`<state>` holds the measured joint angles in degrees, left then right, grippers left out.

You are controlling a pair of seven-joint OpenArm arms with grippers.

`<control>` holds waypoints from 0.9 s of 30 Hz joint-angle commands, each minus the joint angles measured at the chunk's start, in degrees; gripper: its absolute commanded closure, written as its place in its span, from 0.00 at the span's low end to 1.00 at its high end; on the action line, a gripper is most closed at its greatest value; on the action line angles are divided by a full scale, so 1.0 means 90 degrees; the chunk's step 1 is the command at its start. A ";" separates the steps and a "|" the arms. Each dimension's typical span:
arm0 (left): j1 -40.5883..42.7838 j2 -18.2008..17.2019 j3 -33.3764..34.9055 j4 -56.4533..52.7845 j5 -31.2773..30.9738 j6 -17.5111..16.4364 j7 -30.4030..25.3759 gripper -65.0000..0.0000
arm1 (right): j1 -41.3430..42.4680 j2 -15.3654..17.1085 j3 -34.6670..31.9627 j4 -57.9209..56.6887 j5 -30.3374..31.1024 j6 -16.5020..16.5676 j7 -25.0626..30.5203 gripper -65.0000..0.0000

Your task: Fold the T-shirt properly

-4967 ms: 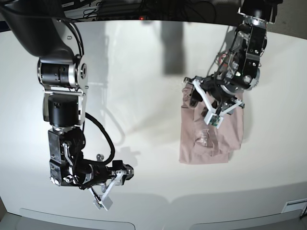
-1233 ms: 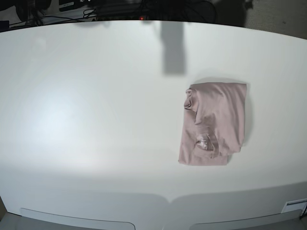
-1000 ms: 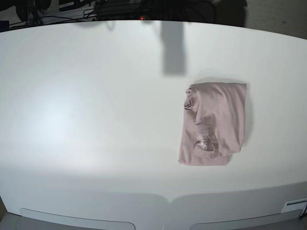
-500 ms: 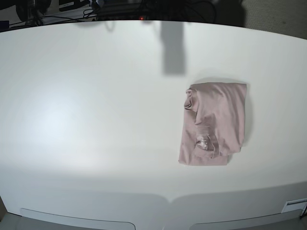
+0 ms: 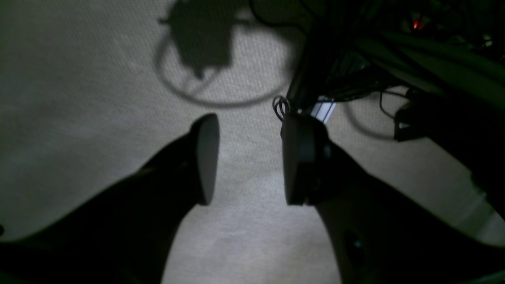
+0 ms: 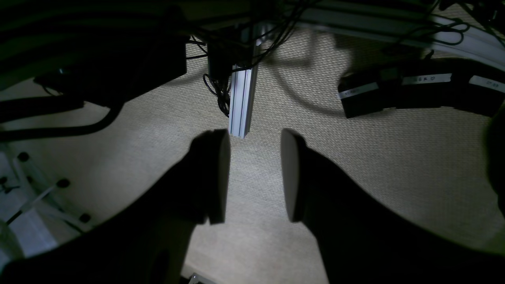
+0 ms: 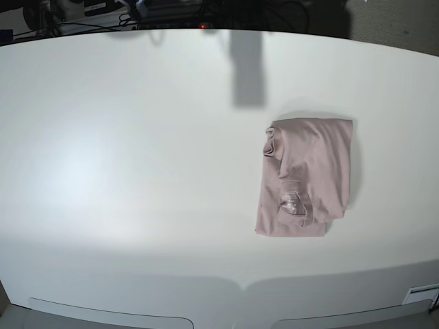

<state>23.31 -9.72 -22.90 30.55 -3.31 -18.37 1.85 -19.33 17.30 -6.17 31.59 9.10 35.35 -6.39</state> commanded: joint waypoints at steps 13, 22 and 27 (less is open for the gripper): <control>0.0092 -0.0073 -0.0017 0.0083 -0.0134 -0.0007 -0.0027 0.59 | -0.0061 0.0087 -0.0002 0.0046 0.0007 0.0070 0.0274 0.65; 0.0092 -0.0073 -0.0017 0.0083 -0.0134 -0.0007 -0.0049 0.59 | -0.0080 0.0087 -0.0002 0.0046 0.0007 0.0070 0.0578 0.65; 0.0092 -0.0073 -0.0017 0.0083 -0.0134 -0.0007 -0.0080 0.59 | -0.0080 0.0087 -0.0002 0.0049 0.0007 0.0070 0.0852 0.65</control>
<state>23.35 -9.80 -22.90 31.03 -4.49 -18.39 1.61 -19.55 17.43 -6.17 31.64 9.10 35.33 0.69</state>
